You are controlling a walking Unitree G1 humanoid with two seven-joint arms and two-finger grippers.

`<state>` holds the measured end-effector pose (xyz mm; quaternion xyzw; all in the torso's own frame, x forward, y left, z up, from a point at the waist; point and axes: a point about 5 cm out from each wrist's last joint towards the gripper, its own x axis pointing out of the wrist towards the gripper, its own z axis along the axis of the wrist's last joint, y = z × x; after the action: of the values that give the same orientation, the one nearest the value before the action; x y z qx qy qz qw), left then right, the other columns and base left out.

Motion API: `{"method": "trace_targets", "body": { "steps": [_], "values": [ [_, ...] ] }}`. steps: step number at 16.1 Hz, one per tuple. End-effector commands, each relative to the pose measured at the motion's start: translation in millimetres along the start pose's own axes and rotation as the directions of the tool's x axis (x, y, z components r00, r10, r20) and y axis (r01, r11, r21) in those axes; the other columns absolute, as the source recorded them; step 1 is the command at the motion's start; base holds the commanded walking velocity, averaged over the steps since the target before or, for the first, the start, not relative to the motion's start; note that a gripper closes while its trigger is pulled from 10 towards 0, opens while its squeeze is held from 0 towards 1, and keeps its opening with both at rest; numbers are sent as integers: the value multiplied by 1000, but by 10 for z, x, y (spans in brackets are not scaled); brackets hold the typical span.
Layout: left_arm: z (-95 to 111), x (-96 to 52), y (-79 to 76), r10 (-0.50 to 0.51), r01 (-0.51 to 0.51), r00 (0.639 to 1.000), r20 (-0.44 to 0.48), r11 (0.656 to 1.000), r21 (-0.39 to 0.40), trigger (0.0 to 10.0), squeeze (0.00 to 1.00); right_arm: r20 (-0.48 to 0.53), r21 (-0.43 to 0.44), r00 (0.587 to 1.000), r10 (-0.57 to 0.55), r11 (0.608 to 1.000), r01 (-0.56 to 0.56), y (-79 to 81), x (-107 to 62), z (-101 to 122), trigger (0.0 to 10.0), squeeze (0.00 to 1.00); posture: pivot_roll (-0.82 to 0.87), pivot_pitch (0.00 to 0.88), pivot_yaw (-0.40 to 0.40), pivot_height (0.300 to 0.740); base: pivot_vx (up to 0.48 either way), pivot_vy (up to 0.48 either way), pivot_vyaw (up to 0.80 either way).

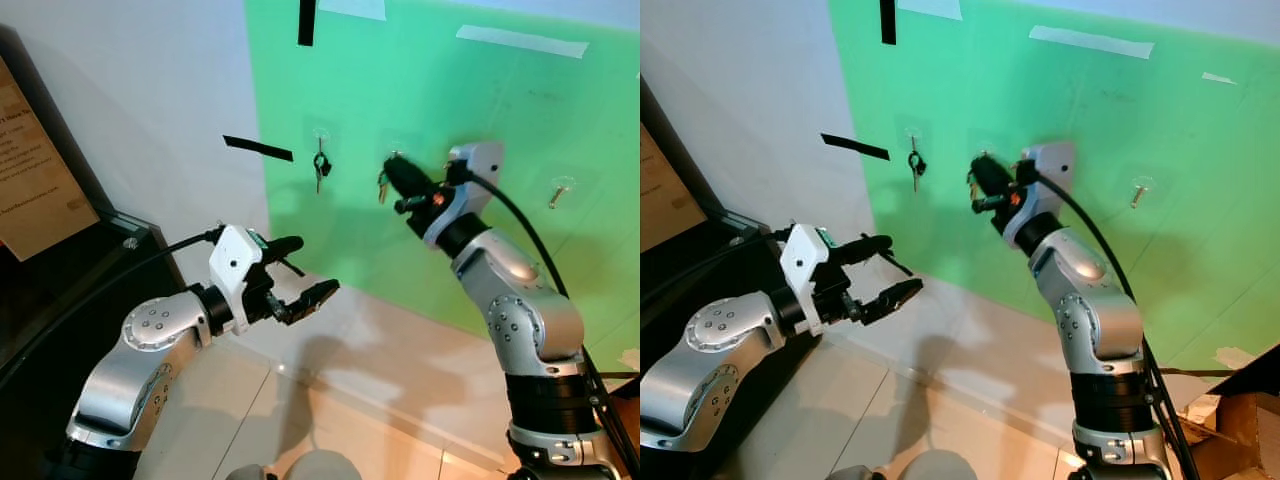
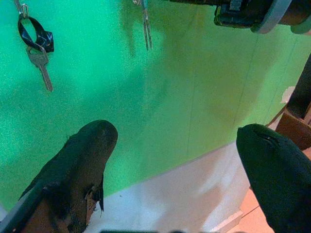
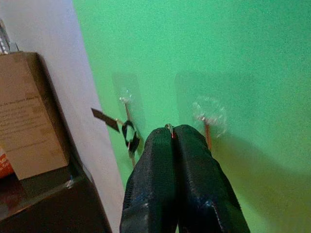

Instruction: Hang keys on a hook

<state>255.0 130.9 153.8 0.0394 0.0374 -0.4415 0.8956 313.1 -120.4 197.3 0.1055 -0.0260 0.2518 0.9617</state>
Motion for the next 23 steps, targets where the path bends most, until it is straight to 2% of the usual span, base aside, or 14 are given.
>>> {"method": "trace_targets", "body": {
  "steps": [1,7,10,13,16,18,23],
  "values": [
    [62,8,9,-5,5,1000,7,1000,21,10000,0,-5,-15,1000,-4,1000,4,2,-8,12,10000,0,-31,0,13,740,0,0,0],
    [67,4,10,-3,3,1000,7,1000,22,10000,0,60,8,990,-125,992,124,-123,32,106,10000,0,-26,0,11,740,0,0,0],
    [65,-2,6,-4,4,1000,7,1000,22,10000,0,39,0,989,-144,990,144,-144,29,74,10000,0,-26,0,10,740,0,0,0],
    [61,-6,0,-7,6,1000,5,1000,21,10000,0,-8,-4,993,-116,993,115,-95,30,-17,10000,0,-24,0,11,740,0,0,0],
    [57,-14,-16,-12,12,1000,2,1000,20,10000,0,7,10,1000,-27,1000,27,3,3,5,10000,0,-21,0,8,740,0,0,0],
    [57,-17,-30,-13,13,1000,0,1000,20,10000,0,4,6,1000,-11,1000,11,0,-17,12,10000,0,-13,0,-4,740,0,0,0],
    [51,-5,-55,-16,15,1000,2,1000,16,10000,0,13,9,997,-70,998,70,-67,-2,20,10000,0,-22,0,-3,740,0,0,0]
  ]
}}
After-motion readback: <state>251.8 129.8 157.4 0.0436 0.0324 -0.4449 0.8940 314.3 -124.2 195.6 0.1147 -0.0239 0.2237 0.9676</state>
